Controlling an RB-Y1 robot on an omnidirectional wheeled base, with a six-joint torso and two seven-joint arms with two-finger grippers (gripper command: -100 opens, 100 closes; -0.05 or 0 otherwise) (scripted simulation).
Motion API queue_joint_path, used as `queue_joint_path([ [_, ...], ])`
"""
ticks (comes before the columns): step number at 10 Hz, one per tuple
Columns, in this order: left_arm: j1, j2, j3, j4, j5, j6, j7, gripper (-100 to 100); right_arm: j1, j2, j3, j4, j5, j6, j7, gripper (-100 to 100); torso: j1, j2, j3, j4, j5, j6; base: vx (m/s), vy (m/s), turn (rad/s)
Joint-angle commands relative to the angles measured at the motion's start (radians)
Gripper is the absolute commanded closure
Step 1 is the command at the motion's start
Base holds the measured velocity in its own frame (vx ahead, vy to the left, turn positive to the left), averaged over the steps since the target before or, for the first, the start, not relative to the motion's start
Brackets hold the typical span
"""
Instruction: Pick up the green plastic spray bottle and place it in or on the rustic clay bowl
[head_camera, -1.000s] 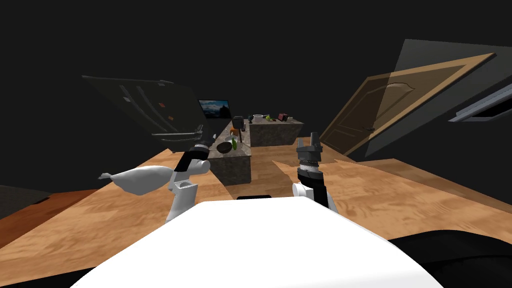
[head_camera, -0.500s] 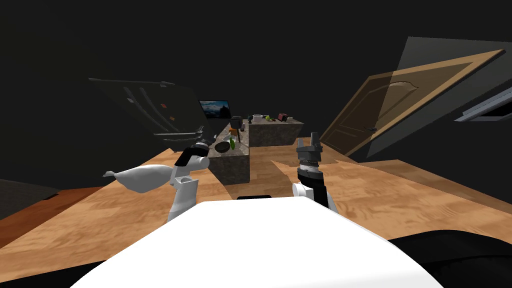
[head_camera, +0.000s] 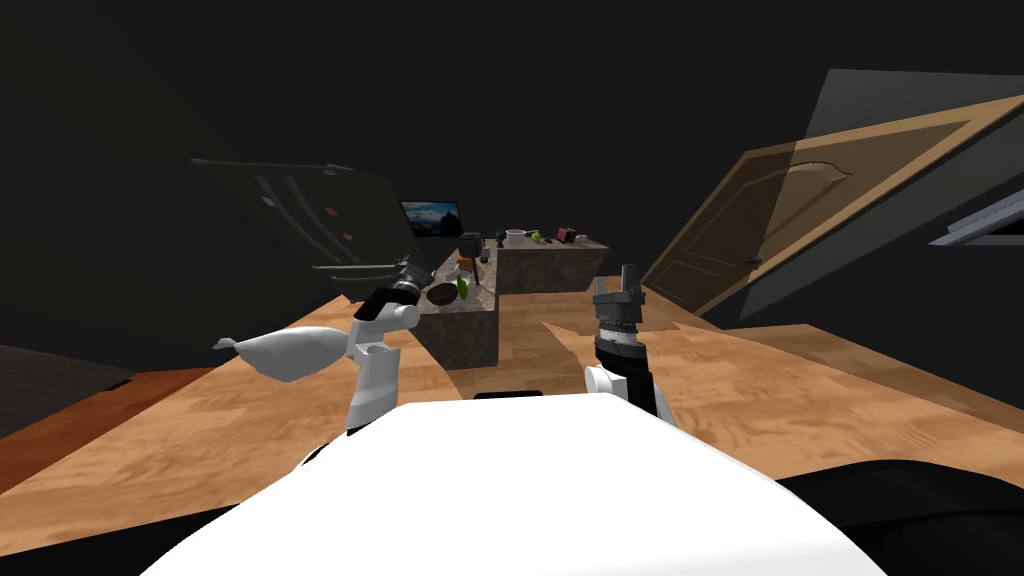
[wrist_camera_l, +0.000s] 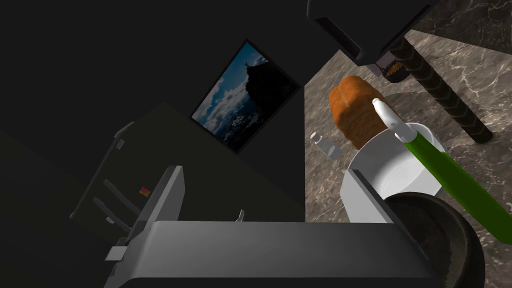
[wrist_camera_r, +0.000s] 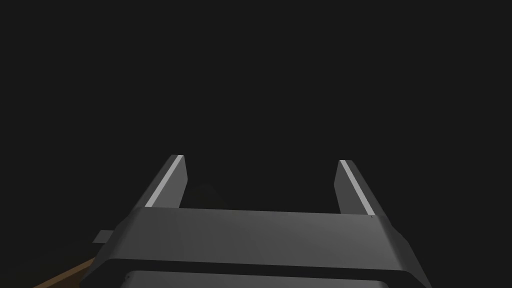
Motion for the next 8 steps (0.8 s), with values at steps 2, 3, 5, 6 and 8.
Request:
queue_joint_path([
  [2, -0.047, -0.003, 0.024, 0.049, 0.005, 0.073, 0.062, -100, 0.000, 0.000, 0.000, 0.000, 0.000, 0.000, 0.000, 0, 0.000, 0.000, 0.000, 0.000, 0.000, 0.000, 0.019, -0.052, 0.041],
  [3, -0.076, -0.006, 0.039, 0.076, 0.007, 0.106, 0.089, -100, 0.000, 0.000, 0.000, 0.000, 0.000, 0.000, 0.000, 0, 0.000, 0.000, 0.000, 0.000, 0.000, 0.000, 0.048, -0.075, 0.069],
  [5, -0.105, -0.010, 0.053, 0.116, 0.009, 0.162, 0.139, -100, 0.000, 0.000, 0.000, 0.000, 0.000, 0.000, 0.000, 0, 0.000, -0.002, -0.001, 0.000, 0.000, 0.000, 0.039, -0.056, 0.053],
  [6, -0.105, -0.010, 0.053, 0.116, 0.009, 0.174, 0.140, -100, 0.000, 0.000, 0.000, 0.000, 0.000, 0.000, 0.000, 0, 0.000, -0.002, -0.001, 0.000, 0.000, 0.000, 0.030, -0.035, 0.022],
  [8, -0.132, -0.015, 0.066, 0.149, 0.010, 0.219, 0.179, -100, 0.000, 0.000, 0.000, 0.000, 0.000, 0.000, 0.000, 0, 0.002, -0.002, -0.001, 0.000, 0.000, 0.000, 0.036, -0.030, 0.042],
])
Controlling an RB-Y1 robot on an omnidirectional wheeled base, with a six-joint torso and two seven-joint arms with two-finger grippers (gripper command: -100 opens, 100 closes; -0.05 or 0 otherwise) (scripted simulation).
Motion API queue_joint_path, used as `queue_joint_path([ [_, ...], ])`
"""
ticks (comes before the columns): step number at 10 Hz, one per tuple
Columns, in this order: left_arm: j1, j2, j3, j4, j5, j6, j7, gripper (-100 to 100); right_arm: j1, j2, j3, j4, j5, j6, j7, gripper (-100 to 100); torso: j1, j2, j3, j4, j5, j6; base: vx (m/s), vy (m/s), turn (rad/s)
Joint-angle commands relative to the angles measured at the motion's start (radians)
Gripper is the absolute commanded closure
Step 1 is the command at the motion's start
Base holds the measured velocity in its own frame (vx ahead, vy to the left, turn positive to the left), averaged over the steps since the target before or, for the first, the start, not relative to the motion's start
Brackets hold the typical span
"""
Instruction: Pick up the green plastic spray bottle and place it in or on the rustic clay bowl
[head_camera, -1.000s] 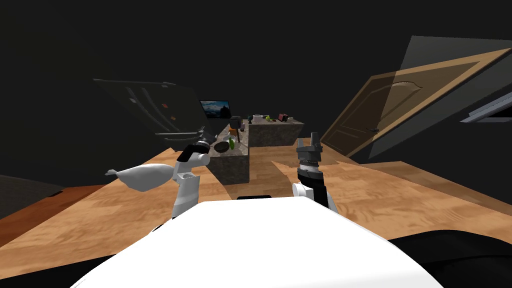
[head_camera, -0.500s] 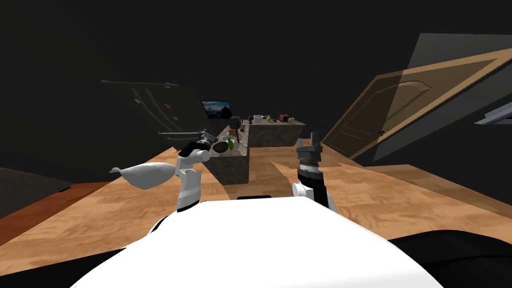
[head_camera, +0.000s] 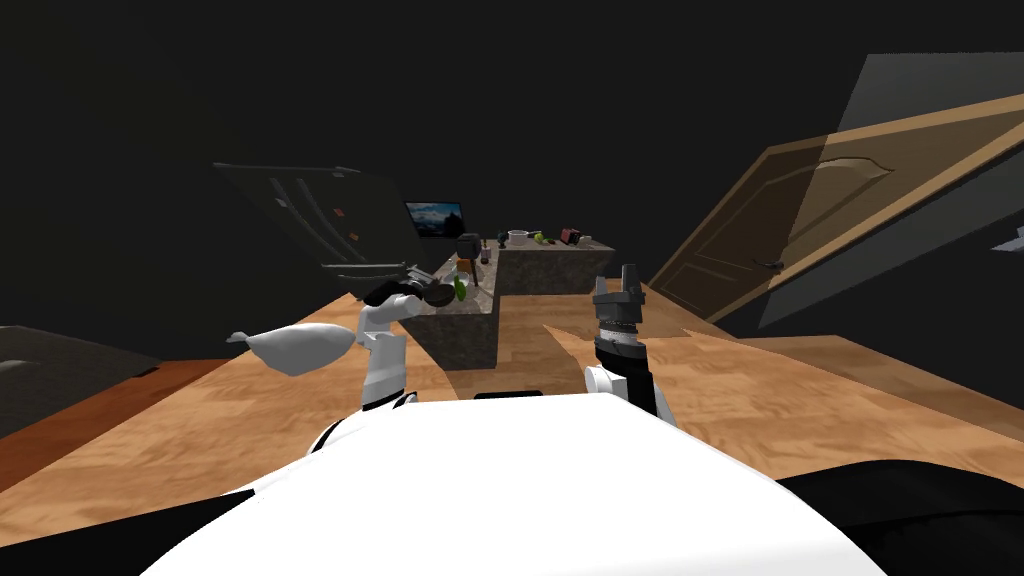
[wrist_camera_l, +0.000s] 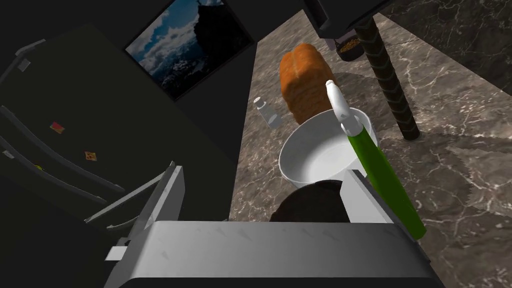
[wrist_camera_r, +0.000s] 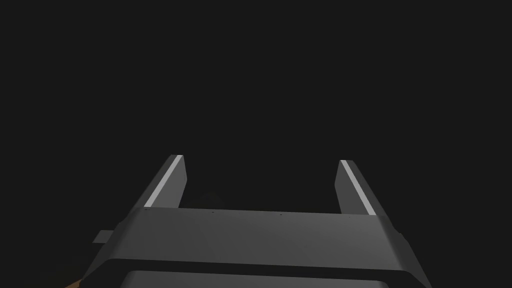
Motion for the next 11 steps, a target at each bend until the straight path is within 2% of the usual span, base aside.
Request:
queue_joint_path([
  [1, -0.030, -0.005, 0.014, 0.040, 0.002, 0.050, 0.044, -100, 0.000, 0.000, 0.000, 0.000, 0.000, 0.000, 0.000, 0, 0.000, 0.000, 0.000, 0.000, 0.000, 0.000, 0.036, -0.033, 0.067],
  [2, -0.030, -0.005, 0.014, 0.040, 0.002, 0.056, 0.044, -100, 0.000, 0.000, 0.000, 0.000, 0.000, 0.000, 0.000, 0, 0.000, 0.000, 0.000, 0.000, 0.000, 0.000, 0.037, -0.035, 0.026],
  [4, -0.076, -0.020, 0.036, 0.103, 0.001, 0.121, 0.110, -100, 0.000, 0.000, 0.000, 0.000, 0.000, 0.000, 0.000, 0, 0.000, -0.001, 0.000, 0.000, 0.000, 0.000, 0.062, -0.040, 0.078],
  [5, -0.076, -0.020, 0.036, 0.103, 0.001, 0.138, 0.117, -100, 0.000, 0.000, 0.000, 0.000, 0.000, 0.000, 0.000, 0, -0.001, -0.002, -0.001, -0.001, 0.000, 0.000, 0.062, -0.040, 0.024],
  [6, -0.097, -0.028, 0.046, 0.133, 0.000, 0.171, 0.152, -100, 0.000, 0.000, 0.000, 0.000, 0.000, 0.000, 0.000, 0, -0.001, -0.002, -0.001, -0.001, 0.000, 0.000, 0.059, -0.025, 0.050],
  [7, -0.097, -0.028, 0.046, 0.133, 0.000, 0.177, 0.152, -100, 0.000, 0.000, 0.000, 0.000, 0.000, 0.000, 0.000, 0, 0.000, -0.002, -0.001, -0.001, 0.000, 0.000, 0.049, -0.017, 0.029],
  [9, -0.133, -0.049, 0.063, 0.187, -0.003, 0.244, 0.215, -100, 0.000, 0.000, 0.000, 0.000, 0.000, 0.000, 0.000, 0, 0.001, -0.001, -0.001, 0.000, 0.000, 0.000, 0.065, -0.016, 0.078],
  [10, -0.133, -0.049, 0.063, 0.189, -0.003, 0.247, 0.215, -100, 0.000, 0.000, 0.000, 0.000, 0.000, 0.000, 0.000, 0, 0.001, -0.003, -0.002, -0.001, 0.000, 0.000, 0.069, -0.015, 0.028],
  [11, -0.149, -0.061, 0.070, 0.214, -0.005, 0.279, 0.244, -100, 0.000, 0.000, 0.000, 0.000, 0.000, 0.000, 0.000, 0, 0.001, -0.003, -0.002, -0.001, 0.000, 0.000, 0.065, -0.013, 0.043],
])
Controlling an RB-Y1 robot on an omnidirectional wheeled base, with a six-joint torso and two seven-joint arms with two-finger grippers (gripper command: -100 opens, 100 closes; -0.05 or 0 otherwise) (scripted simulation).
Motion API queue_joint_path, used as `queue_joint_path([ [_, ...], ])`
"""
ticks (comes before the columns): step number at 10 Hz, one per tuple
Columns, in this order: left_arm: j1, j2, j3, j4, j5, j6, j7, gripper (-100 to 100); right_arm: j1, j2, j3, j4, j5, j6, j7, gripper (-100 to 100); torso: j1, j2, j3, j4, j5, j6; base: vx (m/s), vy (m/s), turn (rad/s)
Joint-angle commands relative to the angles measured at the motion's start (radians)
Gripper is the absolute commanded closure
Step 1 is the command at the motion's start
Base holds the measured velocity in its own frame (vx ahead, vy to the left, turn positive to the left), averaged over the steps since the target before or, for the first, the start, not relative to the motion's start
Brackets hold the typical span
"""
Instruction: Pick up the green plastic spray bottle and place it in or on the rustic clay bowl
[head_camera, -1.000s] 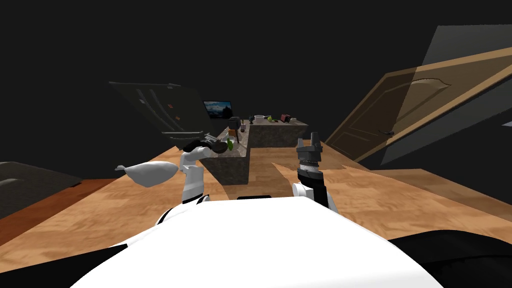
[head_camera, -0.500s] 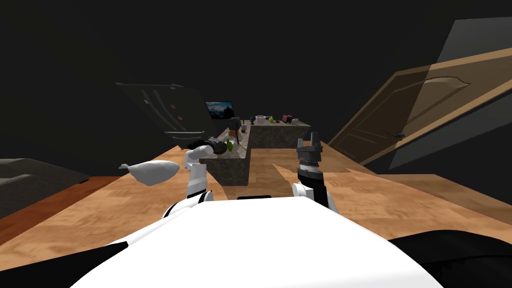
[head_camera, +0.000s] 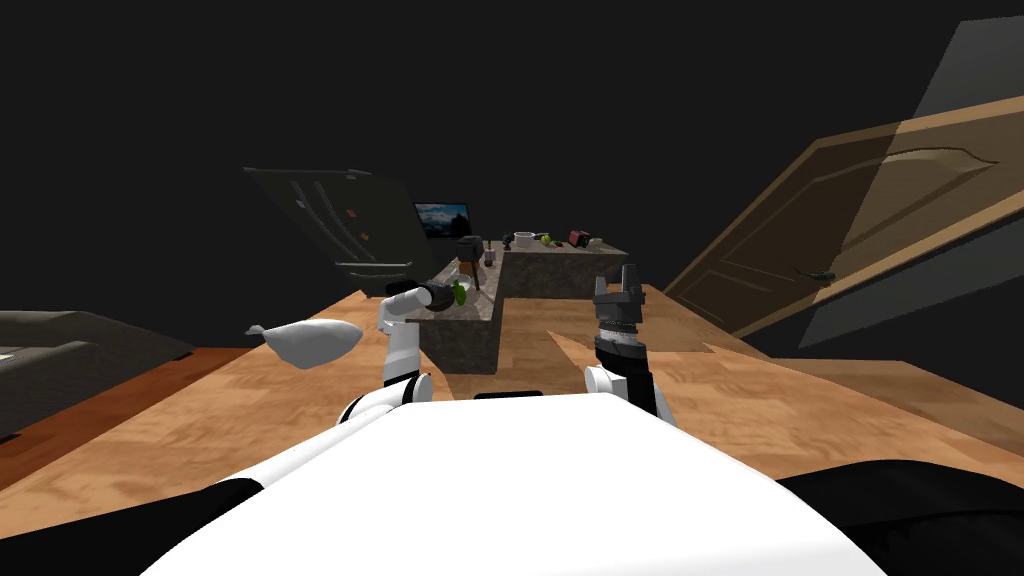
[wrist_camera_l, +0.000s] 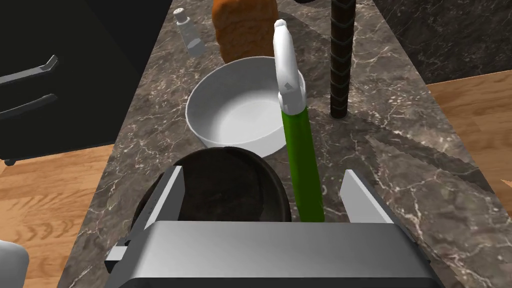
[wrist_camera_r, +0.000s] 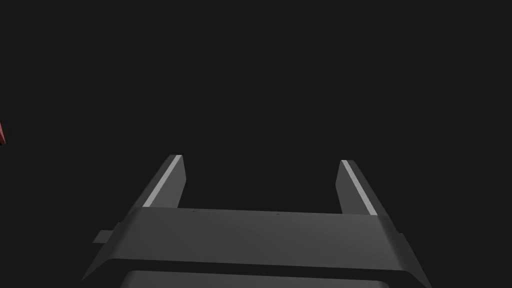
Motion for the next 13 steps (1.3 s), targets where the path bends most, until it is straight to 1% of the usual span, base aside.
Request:
queue_joint_path([
  [1, -0.012, -0.015, 0.012, 0.029, 0.006, 0.048, 0.039, -100, 0.000, 0.000, 0.000, 0.000, 0.000, 0.000, 0.000, 0, 0.000, 0.000, 0.000, 0.000, 0.000, 0.000, 0.083, -0.010, 0.078],
  [3, -0.035, -0.042, 0.024, 0.068, 0.002, 0.095, 0.084, -100, 0.000, 0.000, 0.000, 0.000, 0.000, 0.000, 0.000, 0, 0.001, -0.001, -0.001, 0.000, 0.000, 0.000, 0.103, 0.005, 0.086],
  [5, -0.050, -0.071, 0.034, 0.095, -0.003, 0.128, 0.116, -100, 0.000, 0.000, 0.000, 0.000, 0.000, 0.000, 0.000, 0, 0.003, -0.002, -0.001, -0.001, 0.001, 0.000, 0.082, 0.026, 0.055],
  [6, -0.058, -0.096, 0.040, 0.111, -0.006, 0.147, 0.134, -100, 0.000, 0.000, 0.000, 0.000, 0.000, 0.000, 0.000, 0, 0.003, -0.001, -0.001, 0.000, 0.001, 0.000, 0.076, 0.034, 0.078],
  [7, -0.050, -0.090, 0.033, 0.096, -0.012, 0.131, 0.124, -100, 0.000, 0.000, 0.000, 0.000, 0.000, 0.000, 0.000, 0, 0.003, -0.001, 0.000, 0.000, 0.001, 0.000, 0.035, 0.014, 0.011],
  [8, -0.050, -0.093, 0.033, 0.097, -0.013, 0.135, 0.129, 0, 0.000, 0.000, 0.000, 0.000, 0.000, 0.000, 0.000, 0, 0.003, 0.002, 0.001, 0.000, 0.001, 0.000, 0.007, 0.002, -0.003],
  [9, -0.064, -0.084, 0.040, 0.134, -0.010, 0.113, 0.122, -100, 0.000, 0.000, 0.000, 0.000, 0.000, 0.000, 0.000, 0, 0.002, 0.004, 0.002, 0.001, 0.000, 0.000, 0.007, -0.006, -0.025],
  [10, -0.069, -0.081, 0.042, 0.146, -0.008, 0.106, 0.119, -100, 0.000, 0.000, 0.000, 0.000, 0.000, 0.000, 0.000, 0, 0.001, 0.004, 0.002, 0.001, 0.000, 0.000, 0.008, -0.010, -0.026],
  [12, -0.088, -0.069, 0.051, 0.195, -0.004, 0.077, 0.111, -100, 0.000, 0.000, 0.000, 0.000, 0.000, 0.000, 0.000, 0, 0.001, 0.005, 0.003, 0.001, 0.000, 0.000, 0.006, -0.013, -0.020],
  [13, -0.093, -0.066, 0.054, 0.208, -0.003, 0.070, 0.109, -100, 0.000, 0.000, 0.000, 0.000, 0.000, 0.000, 0.000, 0, 0.001, 0.005, 0.003, 0.001, 0.000, 0.000, 0.005, -0.011, -0.020],
])
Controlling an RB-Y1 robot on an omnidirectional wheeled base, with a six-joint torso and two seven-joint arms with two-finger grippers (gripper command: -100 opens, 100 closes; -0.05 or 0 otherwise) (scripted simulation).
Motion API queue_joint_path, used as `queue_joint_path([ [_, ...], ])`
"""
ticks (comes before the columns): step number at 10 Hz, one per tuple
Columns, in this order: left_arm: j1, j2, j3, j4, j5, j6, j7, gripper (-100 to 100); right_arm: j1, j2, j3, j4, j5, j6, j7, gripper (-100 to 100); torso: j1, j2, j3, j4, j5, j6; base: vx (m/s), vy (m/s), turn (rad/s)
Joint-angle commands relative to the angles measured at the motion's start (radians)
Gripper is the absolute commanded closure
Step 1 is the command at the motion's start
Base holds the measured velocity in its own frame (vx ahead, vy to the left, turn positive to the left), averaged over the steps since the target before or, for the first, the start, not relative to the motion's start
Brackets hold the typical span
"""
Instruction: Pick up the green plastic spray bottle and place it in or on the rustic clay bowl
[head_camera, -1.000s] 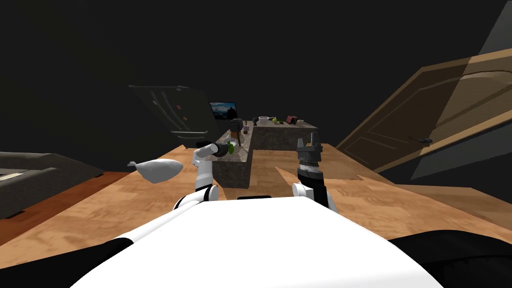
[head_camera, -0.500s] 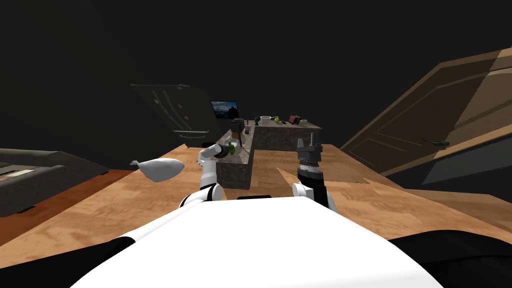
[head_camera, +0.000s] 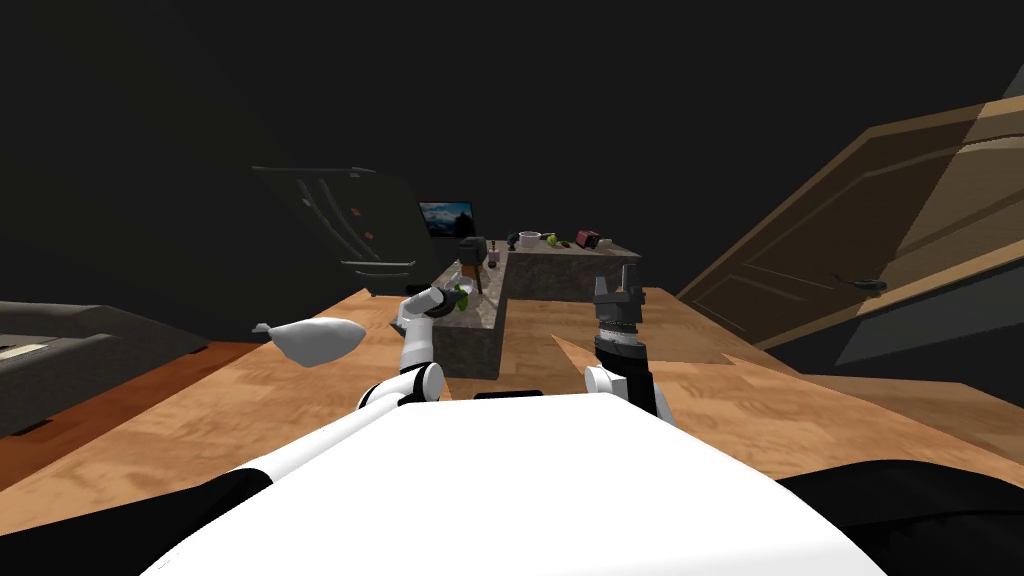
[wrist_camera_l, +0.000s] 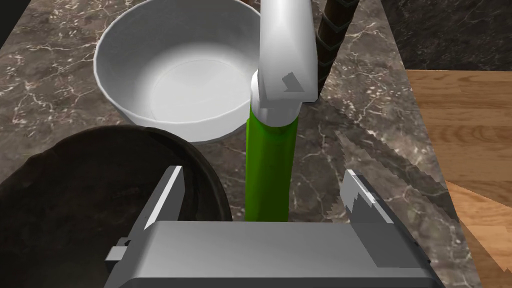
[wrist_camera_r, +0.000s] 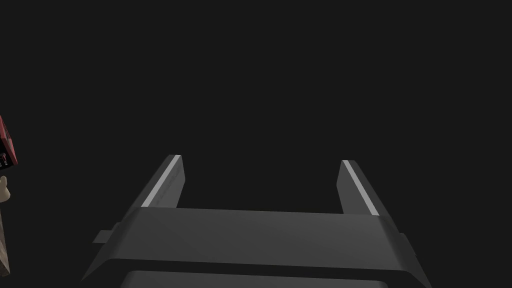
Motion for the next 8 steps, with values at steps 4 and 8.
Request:
queue_joint_path([
  [4, -0.001, 0.000, 0.000, 0.002, 0.001, -0.002, 0.000, 100, 0.000, 0.000, 0.000, 0.000, 0.000, 0.000, 0.000, 0, 0.001, 0.000, 0.000, 0.000, 0.000, 0.000, 0.000, 0.000, 0.000],
  [8, 0.012, -0.006, -0.005, -0.026, -0.001, 0.014, 0.003, 100, 0.000, 0.000, 0.000, 0.000, 0.000, 0.000, 0.000, 0, 0.001, 0.000, 0.000, 0.000, 0.000, 0.000, -0.001, 0.002, 0.005],
])
